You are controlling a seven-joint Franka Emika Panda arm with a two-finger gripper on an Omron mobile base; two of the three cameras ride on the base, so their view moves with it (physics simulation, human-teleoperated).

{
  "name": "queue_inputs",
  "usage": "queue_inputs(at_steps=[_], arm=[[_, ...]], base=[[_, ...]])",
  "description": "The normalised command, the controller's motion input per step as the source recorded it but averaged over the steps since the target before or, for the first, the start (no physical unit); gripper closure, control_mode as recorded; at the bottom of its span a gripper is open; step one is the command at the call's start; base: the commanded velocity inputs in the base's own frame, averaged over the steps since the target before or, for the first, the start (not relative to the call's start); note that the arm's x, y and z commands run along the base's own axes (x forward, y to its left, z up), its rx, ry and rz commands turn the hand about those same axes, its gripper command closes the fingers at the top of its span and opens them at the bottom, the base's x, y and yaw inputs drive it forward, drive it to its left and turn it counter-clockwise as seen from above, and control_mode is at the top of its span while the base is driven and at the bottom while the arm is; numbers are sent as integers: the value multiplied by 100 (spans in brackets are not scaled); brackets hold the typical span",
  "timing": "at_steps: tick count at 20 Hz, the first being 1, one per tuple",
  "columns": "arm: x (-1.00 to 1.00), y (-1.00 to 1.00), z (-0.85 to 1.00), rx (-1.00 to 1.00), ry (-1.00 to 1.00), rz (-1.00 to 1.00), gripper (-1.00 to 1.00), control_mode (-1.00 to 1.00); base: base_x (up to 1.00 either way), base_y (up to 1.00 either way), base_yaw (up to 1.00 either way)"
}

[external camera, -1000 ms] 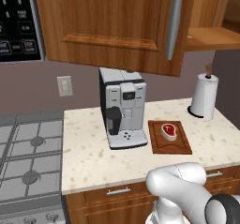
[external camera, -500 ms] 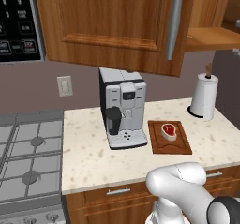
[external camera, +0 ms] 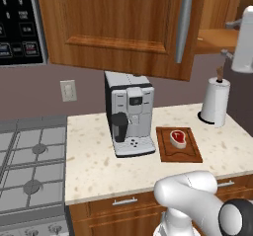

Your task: Open the cabinet, retrieve the rolling pin, and place it next to the meat on the cutting board to prepare for tenderizing.

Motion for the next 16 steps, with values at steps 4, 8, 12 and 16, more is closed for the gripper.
queue_inputs(at_steps=[4, 8, 12, 16], arm=[[23, 15, 0, 2, 3, 12, -100, -100], [9, 23, 0, 0, 3, 12, -100, -100], [2, 29, -1, 0, 0, 11, -100, -100], [0, 34, 0, 0, 0, 12, -100, -100]], base=[[0, 0, 0], [0, 0, 0], [0, 0, 0], [0, 0, 0]])
